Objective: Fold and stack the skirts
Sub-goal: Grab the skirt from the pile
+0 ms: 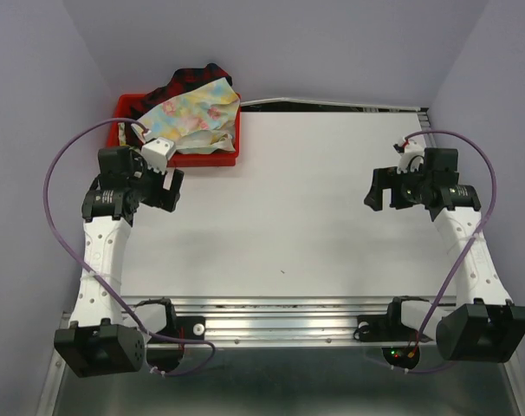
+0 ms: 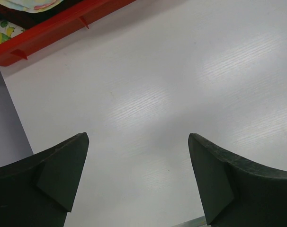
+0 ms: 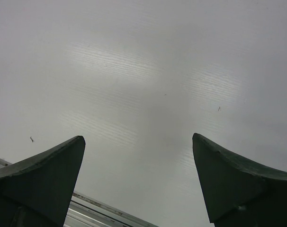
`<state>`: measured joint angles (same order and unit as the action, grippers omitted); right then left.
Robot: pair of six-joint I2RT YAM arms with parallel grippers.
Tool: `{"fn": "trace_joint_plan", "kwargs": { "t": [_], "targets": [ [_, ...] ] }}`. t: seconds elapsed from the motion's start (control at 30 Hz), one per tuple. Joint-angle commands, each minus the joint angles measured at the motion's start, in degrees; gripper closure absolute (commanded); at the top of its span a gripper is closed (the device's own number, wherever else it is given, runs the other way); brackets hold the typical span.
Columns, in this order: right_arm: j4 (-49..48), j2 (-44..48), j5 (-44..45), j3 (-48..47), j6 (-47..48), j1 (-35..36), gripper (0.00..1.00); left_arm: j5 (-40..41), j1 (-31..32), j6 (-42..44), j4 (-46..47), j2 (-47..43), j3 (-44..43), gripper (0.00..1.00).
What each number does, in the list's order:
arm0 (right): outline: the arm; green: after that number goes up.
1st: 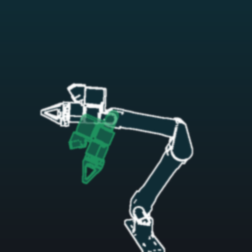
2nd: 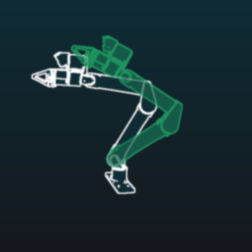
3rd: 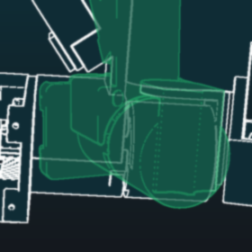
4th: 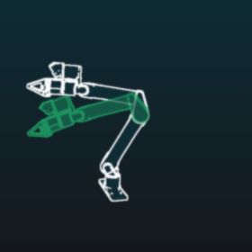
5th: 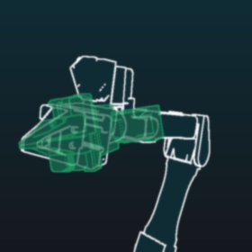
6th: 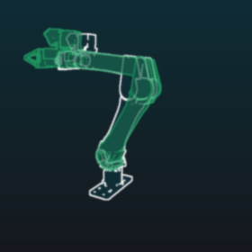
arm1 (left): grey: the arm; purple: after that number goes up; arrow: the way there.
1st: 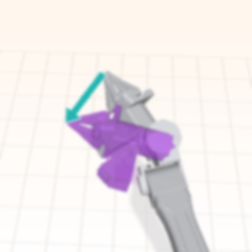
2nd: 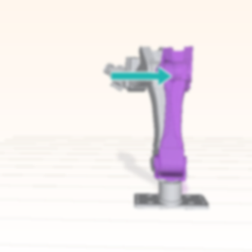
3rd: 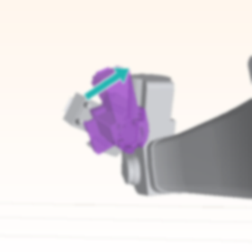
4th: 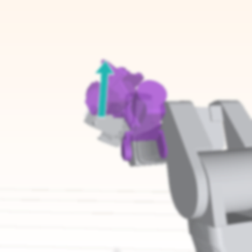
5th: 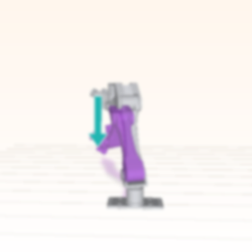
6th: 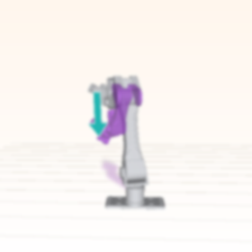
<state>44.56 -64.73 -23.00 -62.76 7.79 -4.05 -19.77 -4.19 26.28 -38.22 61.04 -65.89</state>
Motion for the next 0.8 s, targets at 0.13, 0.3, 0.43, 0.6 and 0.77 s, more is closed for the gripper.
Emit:
{"fn": "trace_joint_plan", "kwargs": {
  "t": [0.13,0.3,0.43,0.6,0.77],
  "targets": [
    [-1.1,-2.4,-2.4,-1.3,1.6,0.0,0.0,-0.1,0.3,12.6,-3.7,11.7,-15.0,0.01],
    [-0.7,-4.2,-3.0,-2.8,1.8,0.0,0.0,6.0,8.1,25.1,-4.0,21.8,-26.1,0.01],
    [-0.4,-4.9,-3.1,-3.4,2.1,0.0,0.0,13.7,16.8,35.7,-3.3,27.4,-29.7,0.02],
    [-1.4,-4.4,-2.4,-2.8,1.9,0.0,0.0,22.7,25.6,47.0,3.1,32.6,-29.4,0.02],
    [-1.2,-4.4,-2.4,-3.1,1.9,0.0,0.0,28.6,30.0,49.8,3.8,41.9,-33.9,0.02]
  ]
}}
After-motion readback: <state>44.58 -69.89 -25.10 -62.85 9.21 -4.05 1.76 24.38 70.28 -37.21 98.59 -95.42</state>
